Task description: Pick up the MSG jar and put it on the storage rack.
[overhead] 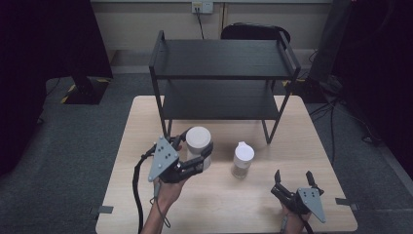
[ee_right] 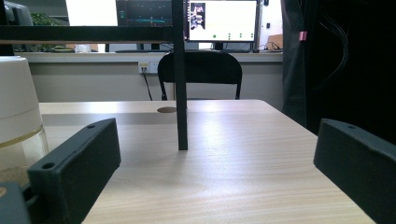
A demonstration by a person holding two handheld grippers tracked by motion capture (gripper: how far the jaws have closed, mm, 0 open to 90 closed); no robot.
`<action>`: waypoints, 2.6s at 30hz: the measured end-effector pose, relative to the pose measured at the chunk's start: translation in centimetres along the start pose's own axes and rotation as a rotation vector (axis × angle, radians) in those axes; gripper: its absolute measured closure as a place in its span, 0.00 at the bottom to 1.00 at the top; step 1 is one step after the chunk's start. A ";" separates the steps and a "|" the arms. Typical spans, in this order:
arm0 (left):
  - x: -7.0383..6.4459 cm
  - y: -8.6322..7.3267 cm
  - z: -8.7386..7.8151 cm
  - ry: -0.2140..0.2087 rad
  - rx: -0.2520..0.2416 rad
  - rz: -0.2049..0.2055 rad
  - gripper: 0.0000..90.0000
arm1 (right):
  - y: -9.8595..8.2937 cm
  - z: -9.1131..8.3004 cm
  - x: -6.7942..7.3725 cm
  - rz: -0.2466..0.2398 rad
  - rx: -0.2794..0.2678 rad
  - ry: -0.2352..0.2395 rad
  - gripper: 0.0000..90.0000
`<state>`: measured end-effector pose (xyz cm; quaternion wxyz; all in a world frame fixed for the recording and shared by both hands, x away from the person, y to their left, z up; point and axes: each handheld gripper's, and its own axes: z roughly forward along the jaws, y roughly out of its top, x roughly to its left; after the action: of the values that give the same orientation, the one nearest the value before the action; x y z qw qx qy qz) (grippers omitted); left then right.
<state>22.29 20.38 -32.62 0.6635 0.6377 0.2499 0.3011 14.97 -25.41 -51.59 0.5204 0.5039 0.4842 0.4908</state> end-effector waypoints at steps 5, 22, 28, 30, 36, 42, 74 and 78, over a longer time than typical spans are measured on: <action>2.0 2.5 1.4 -0.011 -0.009 -0.018 0.38 | 0.0 0.0 0.0 0.000 0.000 0.001 0.00; 5.4 11.8 8.0 0.049 -0.044 -0.045 0.38 | 0.0 0.0 0.0 0.001 0.000 -0.001 0.00; 5.2 13.8 10.6 0.135 -0.035 -0.015 0.38 | 0.0 0.0 0.0 0.002 0.000 0.000 0.00; 5.2 13.9 11.0 0.148 -0.036 -0.015 0.38 | 0.0 0.0 0.0 0.002 0.001 -0.001 0.00; 4.8 13.6 14.0 0.264 -0.028 -0.035 0.38 | 0.0 0.0 -0.1 0.004 0.001 0.001 0.00; 4.5 12.9 16.6 0.343 -0.036 -0.044 0.38 | 0.0 0.0 -0.1 0.005 -0.001 0.005 0.00; 3.0 12.7 17.2 0.422 -0.035 -0.028 0.00 | 0.0 0.0 -0.1 0.003 0.001 0.005 0.00; 2.7 12.2 16.5 0.421 -0.064 -0.038 0.00 | 0.0 0.0 -0.1 0.003 0.001 0.003 0.00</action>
<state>34.95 10.89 -19.27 0.6221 0.5345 0.3855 0.4228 14.96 -25.47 -51.57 0.5186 0.5041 0.4845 0.4921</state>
